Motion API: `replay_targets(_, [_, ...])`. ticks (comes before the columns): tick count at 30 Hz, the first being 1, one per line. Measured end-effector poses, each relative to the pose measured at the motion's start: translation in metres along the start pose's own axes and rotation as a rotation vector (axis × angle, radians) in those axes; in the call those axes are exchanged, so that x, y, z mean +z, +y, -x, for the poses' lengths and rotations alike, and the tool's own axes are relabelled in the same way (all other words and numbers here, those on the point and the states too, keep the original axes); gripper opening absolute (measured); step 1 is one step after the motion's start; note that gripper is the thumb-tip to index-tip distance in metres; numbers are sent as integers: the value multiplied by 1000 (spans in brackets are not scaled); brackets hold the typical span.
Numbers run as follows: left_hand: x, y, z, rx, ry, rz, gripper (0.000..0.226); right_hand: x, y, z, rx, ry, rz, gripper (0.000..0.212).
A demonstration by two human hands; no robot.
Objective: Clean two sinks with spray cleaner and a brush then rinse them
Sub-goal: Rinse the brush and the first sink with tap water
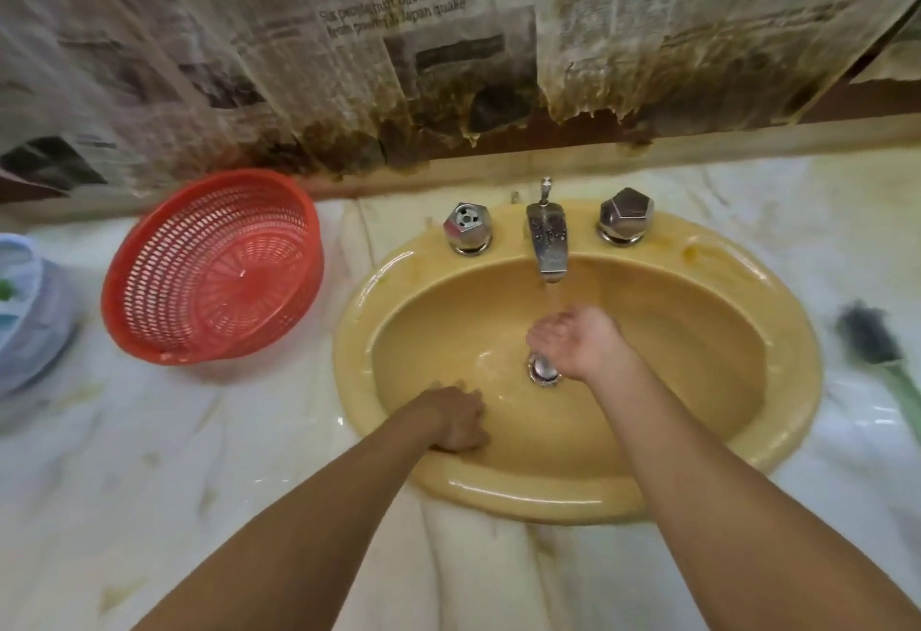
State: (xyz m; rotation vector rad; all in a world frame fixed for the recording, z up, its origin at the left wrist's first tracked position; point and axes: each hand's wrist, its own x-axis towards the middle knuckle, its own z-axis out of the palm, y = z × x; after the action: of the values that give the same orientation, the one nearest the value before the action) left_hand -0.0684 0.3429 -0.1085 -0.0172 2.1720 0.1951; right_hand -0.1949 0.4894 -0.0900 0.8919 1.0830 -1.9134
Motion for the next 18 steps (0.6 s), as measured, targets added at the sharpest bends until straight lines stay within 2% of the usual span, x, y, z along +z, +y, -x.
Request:
replay_targets(2, [-1,-6,-10,28,-37,-191,70,11,-1,-3,22,-87,-56,39])
replay_targets(5, [-8,-26,-26,43,68,-493,80,19,-6,1,114,-304,-49,51])
replay_targets(9, [-36,-56,-43,86,414,-943,79,21,-13,-7,78,-202,-49,56])
replay_targets(11, [-48,-66,-46,148,624,-939,69,20,-12,-6,148,-287,-20,57])
replay_targets(13, [-53,-72,-46,160,716,-898,67,22,-11,-3,160,-309,-14,53])
replay_targets(15, [-43,-70,-50,188,613,-941,68,23,-13,-5,110,-263,-26,51])
replay_targets(17, [-29,-65,-56,230,449,-952,72,22,-11,-4,162,-344,23,50])
replay_targets(18, [-30,-65,-59,238,442,-942,73,21,-10,-4,204,-362,75,50])
